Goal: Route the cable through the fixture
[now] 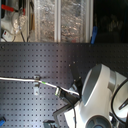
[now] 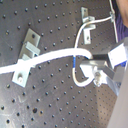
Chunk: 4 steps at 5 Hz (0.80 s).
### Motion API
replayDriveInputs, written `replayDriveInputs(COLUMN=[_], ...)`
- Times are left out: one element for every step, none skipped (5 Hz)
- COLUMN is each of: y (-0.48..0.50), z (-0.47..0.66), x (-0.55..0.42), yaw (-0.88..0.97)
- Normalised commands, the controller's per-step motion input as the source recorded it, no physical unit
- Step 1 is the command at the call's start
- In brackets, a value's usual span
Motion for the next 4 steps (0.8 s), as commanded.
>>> replayDriveInputs(y=[-0.008, -0.094, -0.064, 0.0], z=[0.0, 0.21, 0.37, 0.0], x=[-0.018, -0.207, -0.343, 0.0], yaw=[0.0, -0.14, -0.24, -0.04])
